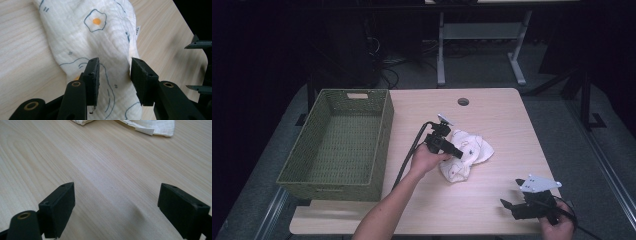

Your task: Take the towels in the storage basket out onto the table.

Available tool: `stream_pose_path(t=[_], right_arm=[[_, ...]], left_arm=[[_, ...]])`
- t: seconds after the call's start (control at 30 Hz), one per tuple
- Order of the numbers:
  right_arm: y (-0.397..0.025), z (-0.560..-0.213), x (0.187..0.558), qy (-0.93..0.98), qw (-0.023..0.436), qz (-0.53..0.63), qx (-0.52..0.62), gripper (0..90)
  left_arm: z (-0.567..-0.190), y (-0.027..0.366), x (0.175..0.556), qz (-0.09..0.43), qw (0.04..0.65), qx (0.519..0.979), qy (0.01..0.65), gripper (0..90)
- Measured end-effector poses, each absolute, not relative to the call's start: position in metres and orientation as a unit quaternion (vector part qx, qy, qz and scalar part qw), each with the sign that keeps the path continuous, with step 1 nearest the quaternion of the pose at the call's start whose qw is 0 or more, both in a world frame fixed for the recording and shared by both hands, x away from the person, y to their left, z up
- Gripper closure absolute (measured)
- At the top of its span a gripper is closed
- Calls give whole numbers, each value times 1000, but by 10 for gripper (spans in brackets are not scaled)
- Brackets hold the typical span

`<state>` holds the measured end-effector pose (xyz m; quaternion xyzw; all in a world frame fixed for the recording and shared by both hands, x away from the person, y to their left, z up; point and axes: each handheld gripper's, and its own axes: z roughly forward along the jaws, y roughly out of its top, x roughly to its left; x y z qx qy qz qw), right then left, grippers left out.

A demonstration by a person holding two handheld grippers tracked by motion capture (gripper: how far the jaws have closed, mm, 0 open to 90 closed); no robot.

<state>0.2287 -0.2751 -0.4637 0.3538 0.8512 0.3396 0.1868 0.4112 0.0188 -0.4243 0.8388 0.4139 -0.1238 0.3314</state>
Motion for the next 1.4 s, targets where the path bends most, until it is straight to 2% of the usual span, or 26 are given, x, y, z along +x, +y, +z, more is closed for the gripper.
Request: stream_pose_path(t=[0.33, 1.0, 1.4], right_arm=[[-276, -463, 228, 852, 190, 337, 352, 140], [-276, -463, 228, 850, 195, 336, 355, 140], [-273, -462, 227, 852, 198, 337, 349, 140]], left_arm=[[-422, 34, 402, -108, 342, 837, 412, 518], [-420, 60, 366, -90, 353, 854, 371, 482], [-422, 70, 349, -92, 361, 858, 354, 395]])
